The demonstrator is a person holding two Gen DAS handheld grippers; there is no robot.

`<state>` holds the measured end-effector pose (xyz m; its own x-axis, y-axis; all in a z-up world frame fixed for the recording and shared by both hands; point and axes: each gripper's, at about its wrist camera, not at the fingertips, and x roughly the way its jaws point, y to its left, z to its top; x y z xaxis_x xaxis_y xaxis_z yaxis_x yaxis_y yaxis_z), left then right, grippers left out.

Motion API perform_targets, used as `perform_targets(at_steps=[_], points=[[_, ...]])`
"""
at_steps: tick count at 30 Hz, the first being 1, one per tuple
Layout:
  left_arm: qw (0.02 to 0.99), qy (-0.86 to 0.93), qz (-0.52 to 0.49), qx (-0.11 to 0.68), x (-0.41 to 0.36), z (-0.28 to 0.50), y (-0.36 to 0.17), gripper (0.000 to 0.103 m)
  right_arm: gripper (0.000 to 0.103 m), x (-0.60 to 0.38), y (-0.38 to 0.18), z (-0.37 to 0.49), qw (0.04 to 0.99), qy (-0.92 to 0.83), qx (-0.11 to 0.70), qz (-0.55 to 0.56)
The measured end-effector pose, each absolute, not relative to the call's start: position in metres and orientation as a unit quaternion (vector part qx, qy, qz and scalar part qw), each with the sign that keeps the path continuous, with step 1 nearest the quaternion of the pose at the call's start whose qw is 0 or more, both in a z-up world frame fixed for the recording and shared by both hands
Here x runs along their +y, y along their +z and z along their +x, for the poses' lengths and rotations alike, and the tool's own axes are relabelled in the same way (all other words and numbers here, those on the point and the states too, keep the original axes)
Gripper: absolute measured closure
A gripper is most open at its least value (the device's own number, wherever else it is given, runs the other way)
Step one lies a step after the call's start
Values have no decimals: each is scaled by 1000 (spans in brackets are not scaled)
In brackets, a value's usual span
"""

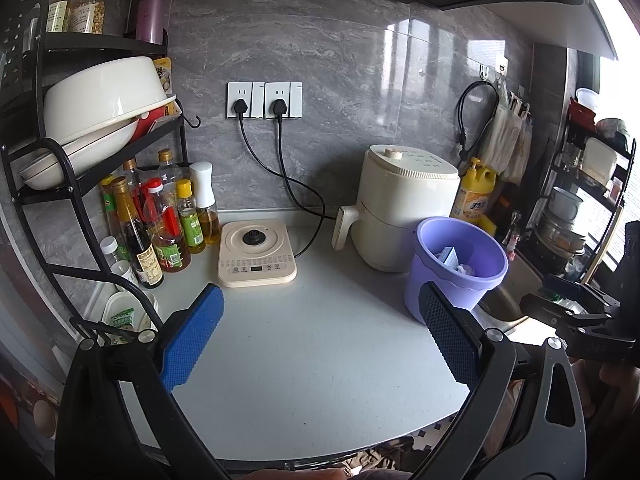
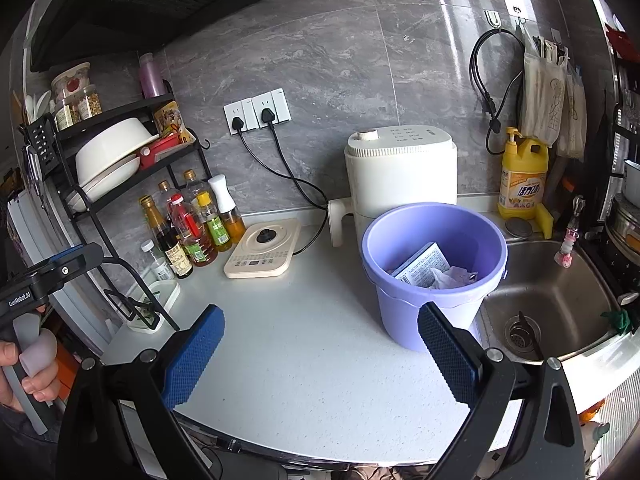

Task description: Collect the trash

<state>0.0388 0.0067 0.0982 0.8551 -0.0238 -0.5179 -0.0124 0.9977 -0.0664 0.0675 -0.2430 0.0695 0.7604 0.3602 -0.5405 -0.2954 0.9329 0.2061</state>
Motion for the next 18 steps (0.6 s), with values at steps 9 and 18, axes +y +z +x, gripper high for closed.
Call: perform_targets(at_steps=[9,18], points=[[963,-4,-37,267,11,40,98,6,8,-241,72,64,937,172,299,49],[965,-8,-38,261,9,38,104,6,8,-242,73,60,939,168,297,52]])
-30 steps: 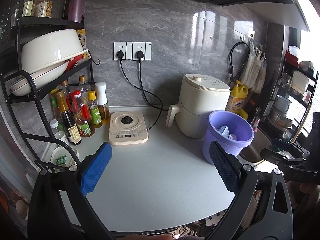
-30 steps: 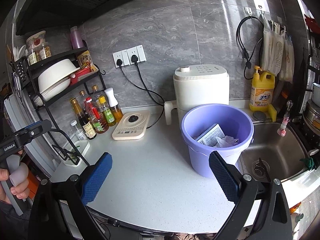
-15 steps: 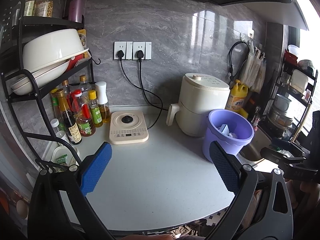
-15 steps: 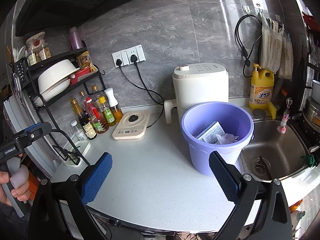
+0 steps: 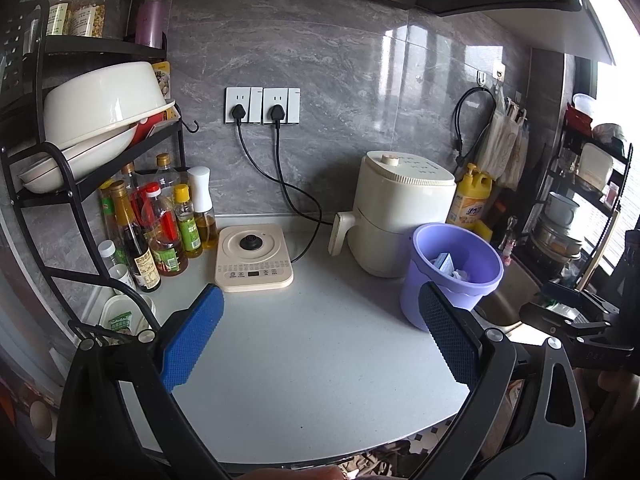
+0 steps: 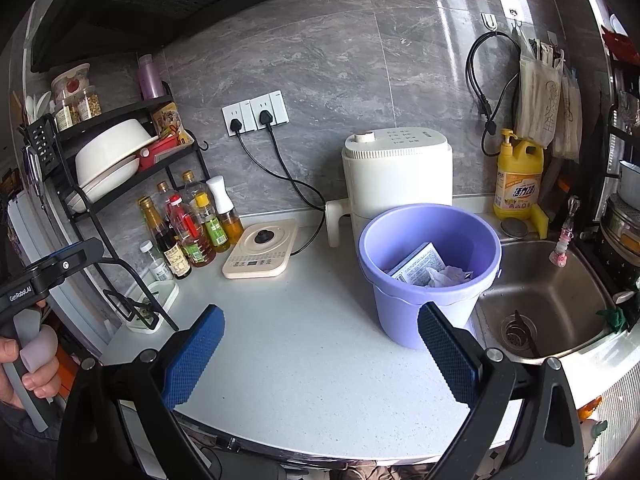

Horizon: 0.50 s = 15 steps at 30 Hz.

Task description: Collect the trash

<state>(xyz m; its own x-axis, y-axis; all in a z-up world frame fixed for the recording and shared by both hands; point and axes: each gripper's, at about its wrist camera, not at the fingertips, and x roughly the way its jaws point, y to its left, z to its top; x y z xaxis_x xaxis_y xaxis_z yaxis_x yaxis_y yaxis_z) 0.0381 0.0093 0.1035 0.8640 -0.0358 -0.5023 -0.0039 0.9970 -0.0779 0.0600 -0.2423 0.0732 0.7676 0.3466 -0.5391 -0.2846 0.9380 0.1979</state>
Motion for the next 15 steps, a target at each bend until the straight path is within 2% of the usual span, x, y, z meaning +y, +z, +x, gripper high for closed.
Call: perform_targets(at_steps=[15], points=[[966,-9,-43,257,8,35,105,6,8,-244,71,54,939,160,301,52]])
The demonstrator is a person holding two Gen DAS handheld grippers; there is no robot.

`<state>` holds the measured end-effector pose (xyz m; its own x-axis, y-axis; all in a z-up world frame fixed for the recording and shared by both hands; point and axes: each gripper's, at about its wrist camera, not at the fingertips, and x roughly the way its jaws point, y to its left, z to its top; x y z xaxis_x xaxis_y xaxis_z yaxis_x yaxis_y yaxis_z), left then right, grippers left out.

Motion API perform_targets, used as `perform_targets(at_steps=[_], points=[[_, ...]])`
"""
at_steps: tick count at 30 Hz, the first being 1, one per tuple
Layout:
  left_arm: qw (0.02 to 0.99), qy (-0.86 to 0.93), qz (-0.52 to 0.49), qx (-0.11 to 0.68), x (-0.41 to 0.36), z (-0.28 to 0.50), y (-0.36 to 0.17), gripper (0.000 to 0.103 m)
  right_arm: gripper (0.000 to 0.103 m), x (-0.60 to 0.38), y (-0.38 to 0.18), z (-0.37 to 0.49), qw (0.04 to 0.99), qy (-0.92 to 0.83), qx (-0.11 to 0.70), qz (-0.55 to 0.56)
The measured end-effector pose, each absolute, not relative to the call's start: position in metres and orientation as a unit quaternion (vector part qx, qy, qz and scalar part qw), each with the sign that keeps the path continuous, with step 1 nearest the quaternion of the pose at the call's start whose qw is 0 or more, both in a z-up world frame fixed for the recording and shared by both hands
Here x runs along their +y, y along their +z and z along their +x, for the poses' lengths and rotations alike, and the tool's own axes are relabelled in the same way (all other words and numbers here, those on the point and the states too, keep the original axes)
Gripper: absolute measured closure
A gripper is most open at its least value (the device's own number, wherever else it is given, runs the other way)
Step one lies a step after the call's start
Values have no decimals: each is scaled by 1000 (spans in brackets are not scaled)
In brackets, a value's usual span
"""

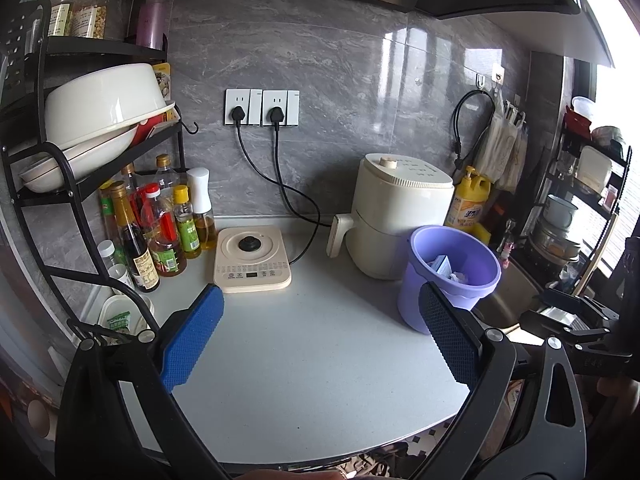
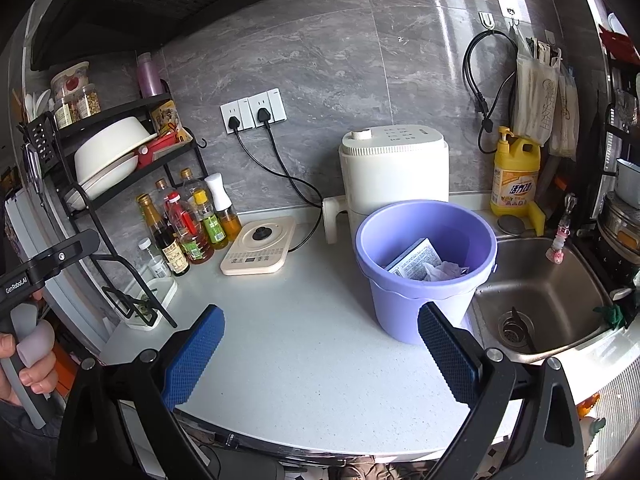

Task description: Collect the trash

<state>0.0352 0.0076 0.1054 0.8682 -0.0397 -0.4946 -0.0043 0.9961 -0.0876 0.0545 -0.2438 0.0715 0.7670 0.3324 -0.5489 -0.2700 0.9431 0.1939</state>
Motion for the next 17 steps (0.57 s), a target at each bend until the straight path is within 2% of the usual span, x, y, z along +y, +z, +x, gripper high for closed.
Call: perform_targets(at_steps=[17], points=[[966,-20,-51,252,-2,51,99,6,8,-245,73,50,938,155,307,41]])
